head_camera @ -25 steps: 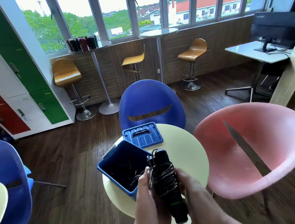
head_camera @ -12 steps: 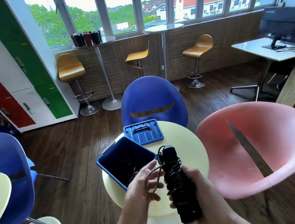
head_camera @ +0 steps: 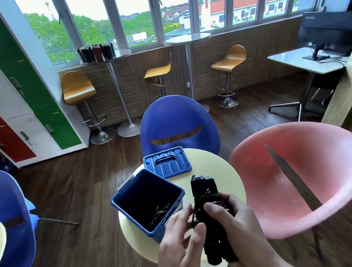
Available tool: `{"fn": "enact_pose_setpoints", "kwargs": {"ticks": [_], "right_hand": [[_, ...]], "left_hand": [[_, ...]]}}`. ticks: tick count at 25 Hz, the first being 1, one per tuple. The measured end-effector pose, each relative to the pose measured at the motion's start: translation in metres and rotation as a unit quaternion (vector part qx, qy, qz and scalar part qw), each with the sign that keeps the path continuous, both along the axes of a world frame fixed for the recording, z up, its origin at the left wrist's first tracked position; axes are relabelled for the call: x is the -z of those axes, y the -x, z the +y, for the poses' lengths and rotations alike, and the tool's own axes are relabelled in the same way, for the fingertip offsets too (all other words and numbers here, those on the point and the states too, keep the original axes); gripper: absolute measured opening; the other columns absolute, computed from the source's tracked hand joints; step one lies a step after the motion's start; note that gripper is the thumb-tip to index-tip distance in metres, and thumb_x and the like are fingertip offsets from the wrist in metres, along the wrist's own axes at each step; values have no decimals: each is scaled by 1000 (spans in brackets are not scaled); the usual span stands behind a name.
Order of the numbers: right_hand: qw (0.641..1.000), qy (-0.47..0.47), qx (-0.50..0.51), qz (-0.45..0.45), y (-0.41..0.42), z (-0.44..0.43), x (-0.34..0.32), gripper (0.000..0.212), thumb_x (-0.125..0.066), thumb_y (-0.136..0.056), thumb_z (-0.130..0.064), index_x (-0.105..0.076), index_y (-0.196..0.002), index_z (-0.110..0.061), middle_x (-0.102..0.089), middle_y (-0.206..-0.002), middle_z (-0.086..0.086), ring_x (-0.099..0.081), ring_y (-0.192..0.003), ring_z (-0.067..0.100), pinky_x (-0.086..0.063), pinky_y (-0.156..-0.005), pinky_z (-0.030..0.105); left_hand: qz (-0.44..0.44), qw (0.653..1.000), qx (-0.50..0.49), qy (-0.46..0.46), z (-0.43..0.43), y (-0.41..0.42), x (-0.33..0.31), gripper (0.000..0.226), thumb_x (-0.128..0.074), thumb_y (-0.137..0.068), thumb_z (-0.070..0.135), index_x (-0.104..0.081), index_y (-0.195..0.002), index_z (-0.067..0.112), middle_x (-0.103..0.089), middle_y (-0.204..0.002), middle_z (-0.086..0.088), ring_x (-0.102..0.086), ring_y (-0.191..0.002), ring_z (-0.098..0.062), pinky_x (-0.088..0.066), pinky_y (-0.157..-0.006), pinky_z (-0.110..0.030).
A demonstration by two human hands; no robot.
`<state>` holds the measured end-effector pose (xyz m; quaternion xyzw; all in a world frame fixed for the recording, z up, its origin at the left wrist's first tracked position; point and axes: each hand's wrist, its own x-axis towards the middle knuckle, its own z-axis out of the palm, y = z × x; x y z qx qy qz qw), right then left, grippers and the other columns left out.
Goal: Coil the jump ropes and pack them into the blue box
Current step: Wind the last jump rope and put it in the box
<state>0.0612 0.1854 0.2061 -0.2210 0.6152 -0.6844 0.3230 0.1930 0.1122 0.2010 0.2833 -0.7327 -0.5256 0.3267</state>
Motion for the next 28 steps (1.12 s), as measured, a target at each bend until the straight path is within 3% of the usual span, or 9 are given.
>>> {"fn": "enact_pose_setpoints", "kwargs": {"ticks": [5,7,8,10,12,14,17,24,28], "right_hand": [[999,-12,18,29,-11,-7,13,50,-76,-60,-54,-73,-99,-24,-76,-98,10,-77,-86,23,-60,-70,36],[1000,-13,17,22,-15,-9,18,32,-70,-75,-55,-71,-98,-32,-73,-105,9,-75,-93,20,-61,-79,38],[1000,-12,-3,17,-15,-9,16,20,-64,-88,-50,-71,-97,-33,-74,-102,8,-74,-92,17,-60,-78,35],[998,-9,-65,7,-12,-6,11,23,-49,-104,-30,-71,-100,-29,-76,-94,5,-73,-84,11,-56,-67,24],[993,-2,-119,2,-5,-3,6,26,-49,-99,-25,-72,-112,-25,-77,-99,5,-72,-88,12,-56,-65,24],[987,5,-160,-6,6,-2,7,35,-52,-92,-26,-70,-121,-22,-75,-109,13,-71,-96,21,-59,-70,35],[977,16,-210,-37,20,1,12,37,-60,-94,-23,-67,-129,-14,-73,-116,18,-70,-106,31,-59,-80,44],[973,5,-226,-46,33,-4,28,32,-68,-86,-18,-77,-116,-18,-77,-111,15,-74,-102,25,-60,-81,39],[966,-3,-255,-52,29,-13,37,32,-67,-84,-18,-79,-111,-28,-79,-108,12,-75,-99,21,-61,-84,41]], "left_hand": [[25,998,19,-53,2,6,4,47,-69,-78,54,-69,-123,42,-67,-122,2,-71,-110,-13,-57,-81,-20],[33,995,29,-86,-1,7,9,43,-73,-80,45,-69,-123,41,-71,-120,-3,-73,-108,-21,-60,-83,-33],[44,992,34,-111,-4,7,11,43,-76,-81,38,-70,-124,35,-75,-115,-7,-74,-104,-24,-61,-81,-34],[70,982,44,-167,-9,4,10,43,-75,-83,23,-69,-125,21,-79,-100,-12,-77,-89,-24,-60,-71,-29],[85,977,30,-194,-17,1,11,40,-78,-87,20,-69,-125,15,-80,-100,-13,-78,-91,-26,-60,-73,-29],[91,974,16,-209,-22,-2,15,36,-79,-87,21,-73,-122,15,-79,-107,-11,-76,-102,-29,-61,-85,-37],[84,971,17,-224,-23,-4,20,36,-76,-82,25,-77,-117,19,-79,-109,-13,-75,-104,-31,-58,-89,-47],[77,971,-33,-223,-12,-4,35,37,-76,-81,20,-75,-118,18,-78,-112,-11,-74,-109,-29,-58,-90,-42],[78,966,-95,-228,-2,-9,39,34,-77,-85,7,-72,-118,9,-79,-110,-11,-75,-107,-26,-59,-83,-27]]}}
